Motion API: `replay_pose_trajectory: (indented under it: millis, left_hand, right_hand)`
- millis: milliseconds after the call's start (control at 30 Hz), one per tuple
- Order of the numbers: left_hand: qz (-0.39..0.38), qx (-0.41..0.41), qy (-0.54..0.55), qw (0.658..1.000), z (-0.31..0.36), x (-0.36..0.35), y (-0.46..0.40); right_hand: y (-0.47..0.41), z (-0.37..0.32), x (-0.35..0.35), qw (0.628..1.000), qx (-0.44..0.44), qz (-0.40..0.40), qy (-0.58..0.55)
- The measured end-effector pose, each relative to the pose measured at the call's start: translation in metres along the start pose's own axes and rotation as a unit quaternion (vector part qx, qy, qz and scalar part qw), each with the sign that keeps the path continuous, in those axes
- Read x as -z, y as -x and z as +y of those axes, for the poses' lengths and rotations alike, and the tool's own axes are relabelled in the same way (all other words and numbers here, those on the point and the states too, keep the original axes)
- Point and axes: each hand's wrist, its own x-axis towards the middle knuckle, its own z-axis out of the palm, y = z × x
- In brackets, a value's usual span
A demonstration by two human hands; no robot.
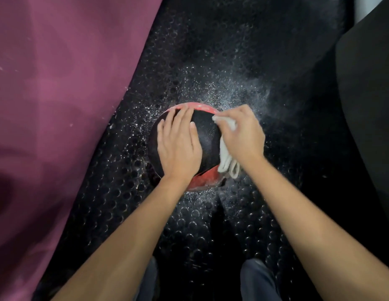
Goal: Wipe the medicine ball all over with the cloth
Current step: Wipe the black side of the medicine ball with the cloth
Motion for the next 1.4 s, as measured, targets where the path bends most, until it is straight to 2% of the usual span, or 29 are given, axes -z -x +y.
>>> replay_pose_trajectory:
  millis: [67,200,367,500,667,800,833,967,1100,1267,1400]
  left_hand:
    - [0.0,0.004,-0.004,1.0,0.005,-0.003,-0.002]
    - [0.004,-0.018,-0.021,1.0,0.008,-0.005,-0.001]
    - [0.011,-0.041,-0.042,0.998,0.014,-0.01,0.01]
    - [0.006,-0.036,-0.043,0.998,0.008,-0.007,0.004]
    - [0.012,-0.044,-0.046,0.998,0.009,-0.009,0.01]
    - [0.012,-0.034,-0.033,0.999,0.005,-0.006,0.006]
    - [0.011,-0.036,-0.028,0.999,0.004,-0.005,0.008]
    - [0.009,-0.045,-0.026,0.999,0.0,-0.004,0.013]
    - [0.005,-0.039,-0.014,0.999,-0.001,-0.002,0.004]
    - [-0.003,-0.088,-0.031,0.996,-0.002,-0.004,0.01]
    - [0.029,-0.056,-0.023,0.998,-0.007,-0.008,-0.004]
  right_hand:
    - [-0.004,0.0,0.0,1.0,-0.016,-0.008,0.016]
    - [0.03,-0.002,0.007,0.998,0.06,-0.013,-0.001]
    - [-0.001,0.003,0.009,1.0,-0.023,-0.017,0.011]
    - [0.03,-0.006,0.007,0.997,0.066,-0.036,0.013]
    - [0.0,-0.008,0.008,0.998,0.03,-0.03,0.048]
    - [0.032,-0.011,0.007,0.993,0.1,-0.035,0.054]
    - [0.03,-0.008,0.009,0.993,0.099,-0.034,0.051]
    - [-0.007,0.001,0.005,0.999,0.002,-0.03,0.038]
    - [-0.015,0.004,-0.001,0.998,-0.005,-0.035,0.044]
    - [-0.039,-0.005,-0.001,0.997,-0.007,-0.054,0.06]
    - [-0.033,-0.013,-0.004,0.996,0.04,-0.055,0.062]
